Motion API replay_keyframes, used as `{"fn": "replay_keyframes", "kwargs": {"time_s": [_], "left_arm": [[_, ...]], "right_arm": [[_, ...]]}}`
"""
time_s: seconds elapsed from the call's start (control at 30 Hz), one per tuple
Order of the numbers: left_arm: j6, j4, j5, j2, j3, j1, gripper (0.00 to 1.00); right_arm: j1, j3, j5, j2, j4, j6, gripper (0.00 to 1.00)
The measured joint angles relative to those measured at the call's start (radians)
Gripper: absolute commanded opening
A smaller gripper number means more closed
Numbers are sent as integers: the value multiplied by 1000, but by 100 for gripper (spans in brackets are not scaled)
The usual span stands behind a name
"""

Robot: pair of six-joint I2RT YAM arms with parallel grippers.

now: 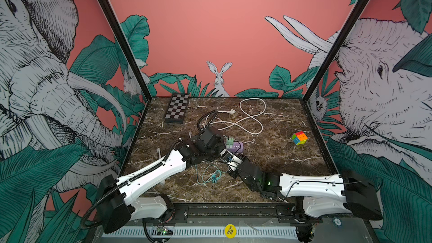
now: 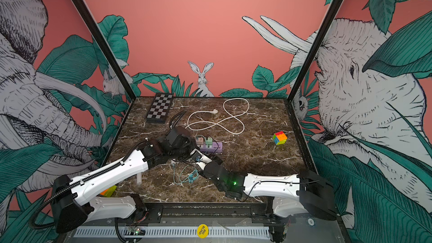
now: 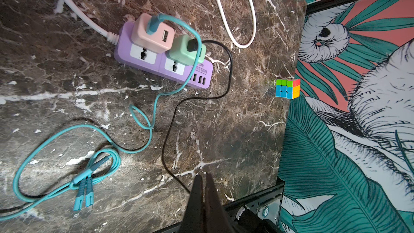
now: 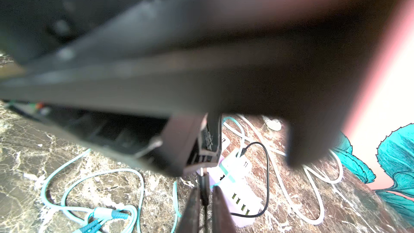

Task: Charge the electric toothbrush
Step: Pick up the charging cable from the center of the board.

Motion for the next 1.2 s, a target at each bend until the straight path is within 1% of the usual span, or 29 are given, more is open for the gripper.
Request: {"fn": "replay_keyframes", "kwargs": {"time_s": [0.23,0.3,0.33,0.4,0.53,0.63,0.73,0.8,0.9,0.97,1.2], "left_arm": [[-3,-6,-3,-2,0,1,0],[-3,-6,-3,-3,0,1,9],[-4,-7,-2,-3,0,1,9],[-3,-7,-2,-5,0,2,9],[-6,-6,0,-13,0,2,0],[-8,-6,0,-22,0,5,0],[-10,-5,0,-26,0,6,0],[-11,-3,1,-26,0,6,0],[-12,-2,9,-33,0,6,0],[-12,-2,10,-38,0,6,0],[-14,-1,14,-40,0,6,0]], "right_arm": [[3,0,7,-1,-3,-10,0],[3,0,7,-2,-3,-10,0],[3,0,7,-2,-3,-10,0],[3,0,7,-6,-5,-10,0],[3,0,4,-15,-10,-10,0],[3,0,2,-21,-8,-10,0],[3,-16,3,-34,-1,-9,21],[3,-42,2,-51,-1,-3,39],[2,-86,-4,-71,-12,-5,53],[2,-103,-21,-74,-15,-12,57],[2,-119,-28,-73,10,-64,60]]}}
